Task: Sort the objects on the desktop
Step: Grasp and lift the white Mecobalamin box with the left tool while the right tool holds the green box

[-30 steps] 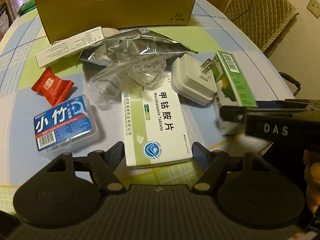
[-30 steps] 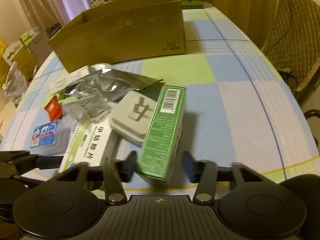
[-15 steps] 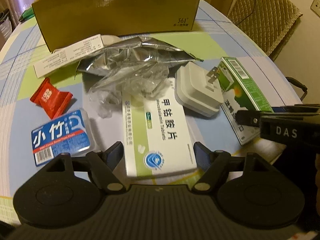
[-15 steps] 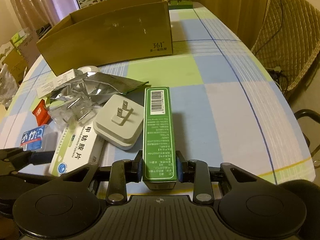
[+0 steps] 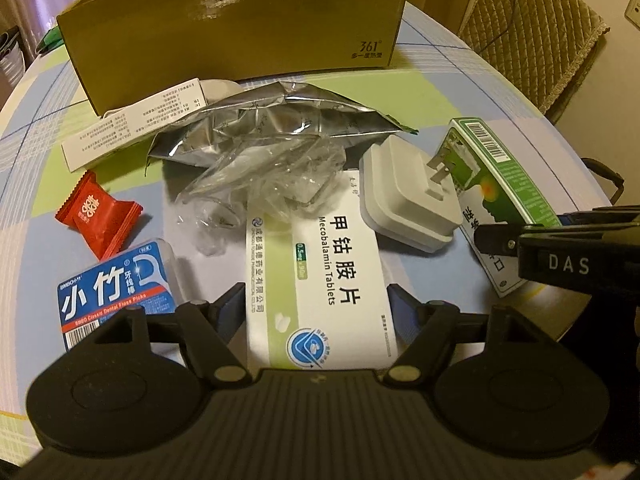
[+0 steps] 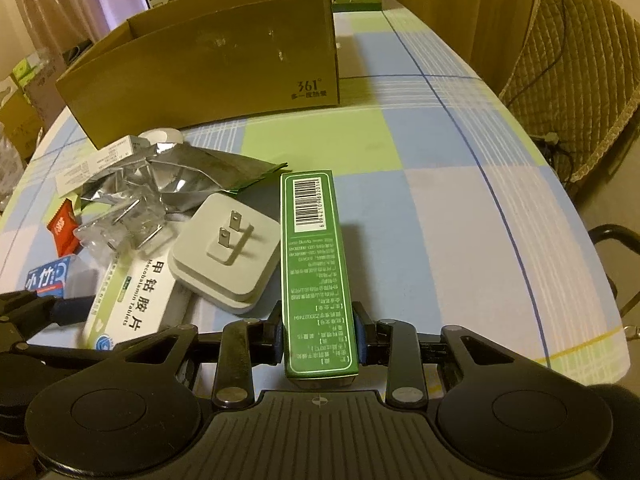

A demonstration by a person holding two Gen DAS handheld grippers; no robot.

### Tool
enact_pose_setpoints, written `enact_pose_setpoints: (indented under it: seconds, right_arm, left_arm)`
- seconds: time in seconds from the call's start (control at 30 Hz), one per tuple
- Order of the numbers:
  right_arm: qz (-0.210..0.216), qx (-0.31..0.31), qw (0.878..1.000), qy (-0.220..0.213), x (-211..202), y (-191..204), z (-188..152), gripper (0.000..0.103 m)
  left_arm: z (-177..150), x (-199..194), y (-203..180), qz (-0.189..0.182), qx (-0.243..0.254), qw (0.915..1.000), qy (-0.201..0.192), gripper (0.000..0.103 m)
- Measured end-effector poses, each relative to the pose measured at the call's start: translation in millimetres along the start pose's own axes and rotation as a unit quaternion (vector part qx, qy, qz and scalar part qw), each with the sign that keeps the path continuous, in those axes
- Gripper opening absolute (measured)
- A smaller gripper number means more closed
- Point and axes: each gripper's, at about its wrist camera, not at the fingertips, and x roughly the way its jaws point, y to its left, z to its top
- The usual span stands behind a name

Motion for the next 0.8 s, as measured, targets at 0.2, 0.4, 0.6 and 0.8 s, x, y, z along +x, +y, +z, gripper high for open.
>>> enact_pose_setpoints:
  seconds: [0.2, 0.4, 0.6, 0.8]
  right_arm:
    - [0.002, 0.002, 1.0, -0.002, -2, 0, -2, 0.028]
    - [0.007, -0.009, 1.0, -0.02, -15, 3, -3, 0.027]
    - [0.006, -0.008, 0.999, -0.037, -28, 0, -4, 0.027]
    - [0.009, -0.009, 0.999, -0.05, -38, 0, -5, 0.027]
  left_arm:
    - [-2, -5, 2, 0.001, -0.004, 1.0, -0.001, 0.067]
    - [-6, -18, 5, -0.005, -0.009, 0.9999, -0.004, 0.067]
    - [-15, -27, 7, 0.001, -0.017, 0.9999, -0.002, 0.067]
    - [-18, -43, 10, -0.005, -0.03, 0.9995, -0.011, 0.066]
